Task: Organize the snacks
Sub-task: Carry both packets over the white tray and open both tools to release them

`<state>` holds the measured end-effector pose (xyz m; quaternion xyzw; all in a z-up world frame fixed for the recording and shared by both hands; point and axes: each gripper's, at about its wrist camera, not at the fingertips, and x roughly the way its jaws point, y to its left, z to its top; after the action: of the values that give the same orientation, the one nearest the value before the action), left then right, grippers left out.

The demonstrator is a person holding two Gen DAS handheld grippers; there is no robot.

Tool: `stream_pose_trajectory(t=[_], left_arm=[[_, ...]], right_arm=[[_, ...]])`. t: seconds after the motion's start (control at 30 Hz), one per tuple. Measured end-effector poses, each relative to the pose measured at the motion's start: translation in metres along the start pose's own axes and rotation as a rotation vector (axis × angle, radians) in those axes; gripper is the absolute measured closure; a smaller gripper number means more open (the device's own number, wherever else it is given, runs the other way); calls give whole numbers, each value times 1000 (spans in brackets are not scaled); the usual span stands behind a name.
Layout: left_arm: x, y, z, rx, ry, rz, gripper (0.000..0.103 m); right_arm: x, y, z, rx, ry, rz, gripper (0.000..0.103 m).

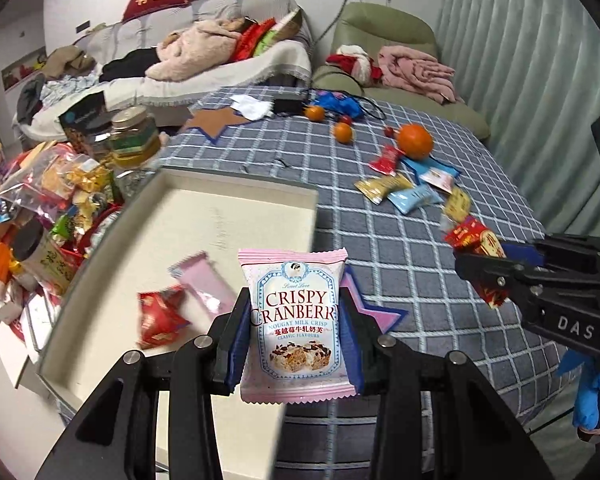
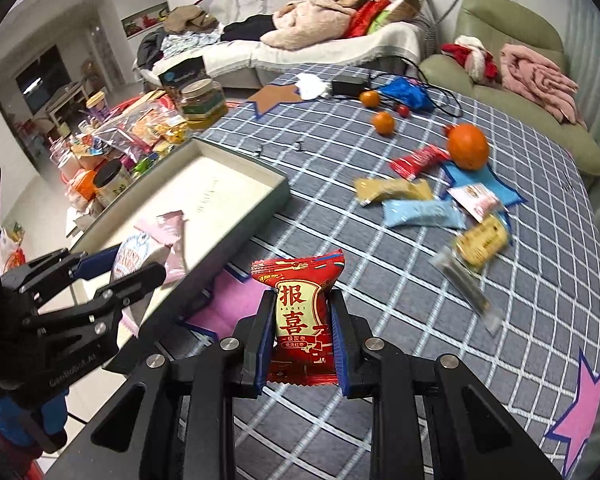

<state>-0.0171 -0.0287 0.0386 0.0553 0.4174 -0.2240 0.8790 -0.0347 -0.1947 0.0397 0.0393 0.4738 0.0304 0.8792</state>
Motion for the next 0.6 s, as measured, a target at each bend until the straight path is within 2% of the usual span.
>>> stream_pose_trajectory(t=[0.33, 0.6], left_arm=[[-10, 62, 18, -65, -47, 81, 59], [4, 89, 25, -97, -34, 115, 59]], right_arm=[[18, 39, 30, -72, 15, 45, 76], [38, 67, 59, -114, 27, 89, 76]])
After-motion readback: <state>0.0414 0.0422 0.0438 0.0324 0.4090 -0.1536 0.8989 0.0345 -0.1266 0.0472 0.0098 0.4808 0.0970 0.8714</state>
